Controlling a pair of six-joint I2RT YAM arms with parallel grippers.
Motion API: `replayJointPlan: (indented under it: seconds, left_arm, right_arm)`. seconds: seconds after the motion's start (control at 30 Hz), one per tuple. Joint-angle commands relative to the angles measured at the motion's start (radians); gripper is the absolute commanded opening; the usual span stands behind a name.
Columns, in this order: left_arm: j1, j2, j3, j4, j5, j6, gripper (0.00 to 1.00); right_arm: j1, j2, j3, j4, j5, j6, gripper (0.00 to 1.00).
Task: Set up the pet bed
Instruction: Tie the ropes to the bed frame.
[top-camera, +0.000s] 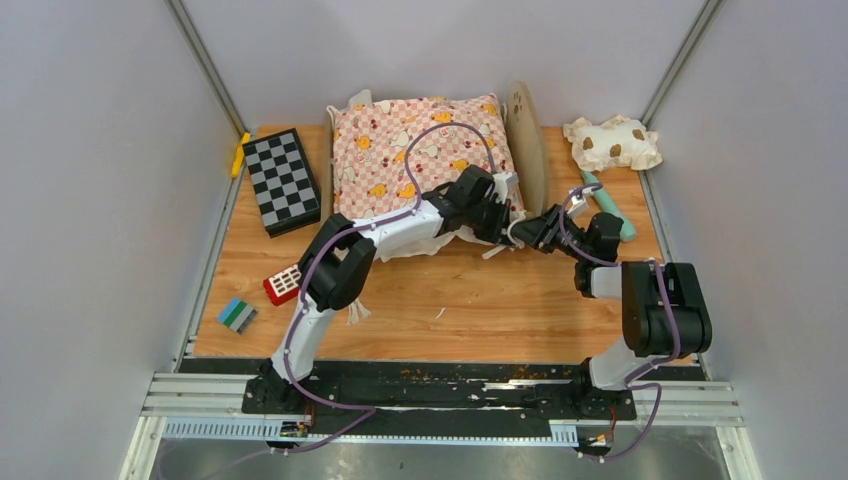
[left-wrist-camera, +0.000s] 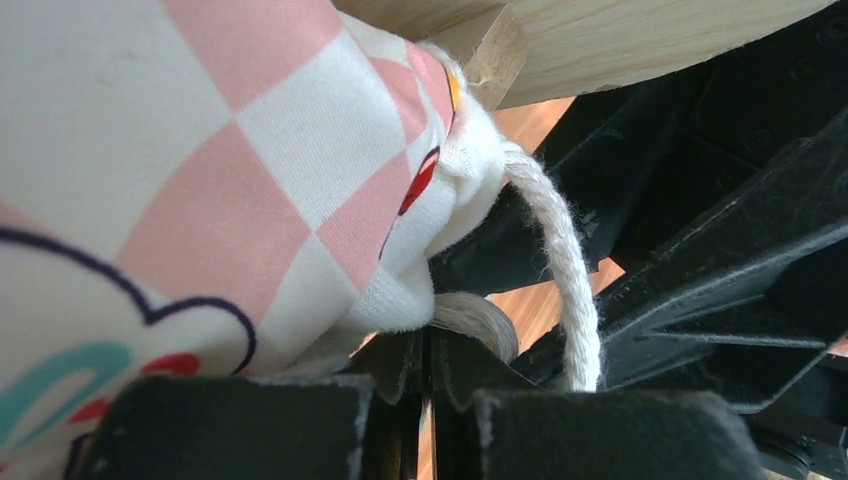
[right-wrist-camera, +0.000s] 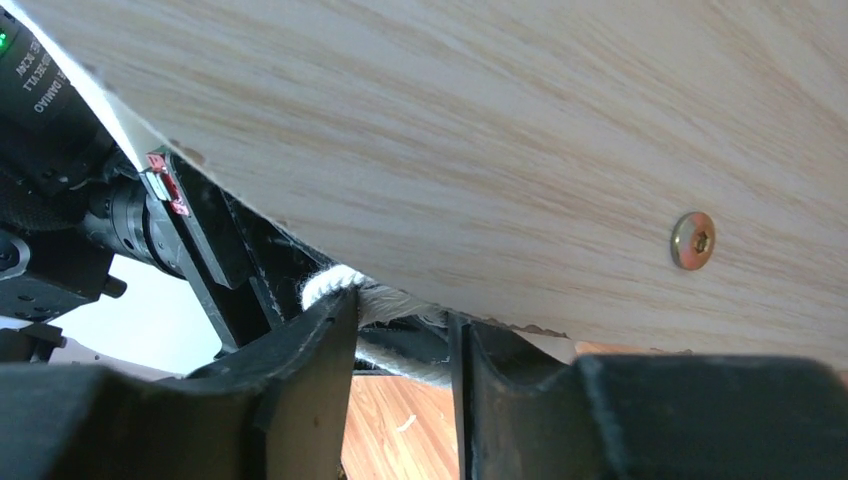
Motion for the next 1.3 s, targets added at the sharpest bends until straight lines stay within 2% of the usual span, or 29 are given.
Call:
replayJointPlan:
  seconds: [0.0, 0.17, 0.4, 0.5, 0.77, 1.07, 1.27]
  left_arm:
    - [0.005, 0.015, 0.033, 0.045, 0.014, 0.015, 0.0]
    - [0.005, 0.014, 0.034, 0.049, 0.013, 0.013, 0.0]
    - [0.005, 0.011, 0.03, 0.042, 0.008, 0.014, 0.02]
    - [0.005, 0.002, 0.027, 0.034, 0.002, 0.021, 0.06]
    - [0.006, -0.015, 0.014, 0.027, -0.007, 0.029, 0.12]
    - [0.007, -0.021, 0.011, 0.017, -0.006, 0.026, 0.19]
    - [0.007, -0.049, -0.009, 0.014, -0.006, 0.038, 0.31]
  right_arm:
    - [0.007, 0.022, 0.024, 0.095, -0.026, 0.038, 0.33]
    - [0.007, 0.043, 0.018, 0.161, -0.039, 0.078, 0.17]
    - [0.005, 0.027, 0.015, 0.127, -0.024, 0.062, 0.0]
    - [0.005, -0.005, 0.008, 0.06, 0.015, 0.022, 0.0]
    - [0.005, -0.179, 0.022, -0.28, 0.187, -0.147, 0.0]
    - [0.005, -0.21, 0.031, -0.327, 0.2, -0.162, 0.0]
    - [0.005, -0.25, 0.039, -0.418, 0.245, -0.202, 0.0]
